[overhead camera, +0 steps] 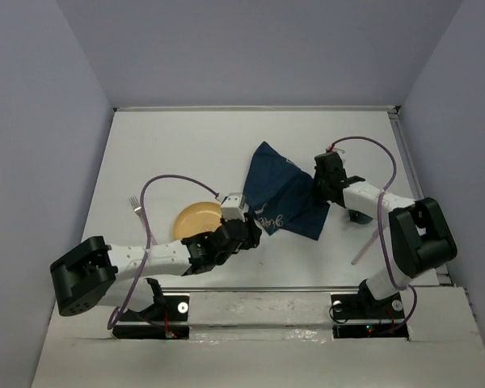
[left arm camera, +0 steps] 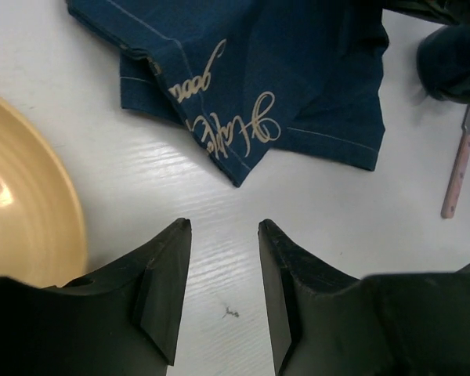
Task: Set the dinner table for one person
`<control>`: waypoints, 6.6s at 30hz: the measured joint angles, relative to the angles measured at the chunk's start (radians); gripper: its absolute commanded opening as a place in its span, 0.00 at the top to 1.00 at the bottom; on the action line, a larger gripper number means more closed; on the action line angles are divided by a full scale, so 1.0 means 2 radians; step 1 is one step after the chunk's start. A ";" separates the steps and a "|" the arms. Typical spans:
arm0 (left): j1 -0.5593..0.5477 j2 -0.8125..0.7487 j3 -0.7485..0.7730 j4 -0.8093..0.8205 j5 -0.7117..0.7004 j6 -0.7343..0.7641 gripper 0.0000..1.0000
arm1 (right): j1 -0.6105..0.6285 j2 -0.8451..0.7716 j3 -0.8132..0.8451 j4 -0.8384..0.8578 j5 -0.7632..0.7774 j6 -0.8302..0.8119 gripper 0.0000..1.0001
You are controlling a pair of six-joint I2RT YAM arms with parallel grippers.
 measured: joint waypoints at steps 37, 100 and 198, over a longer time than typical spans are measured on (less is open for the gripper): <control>-0.031 0.293 0.196 -0.014 -0.061 0.050 0.52 | 0.000 -0.189 -0.089 0.031 -0.108 -0.009 0.44; 0.019 0.105 0.125 -0.022 -0.119 0.148 1.00 | 0.076 -0.212 -0.230 0.015 -0.140 0.085 0.70; 0.425 -0.077 -0.064 0.107 0.178 0.084 0.50 | 0.046 -0.167 -0.071 0.004 0.006 -0.041 0.59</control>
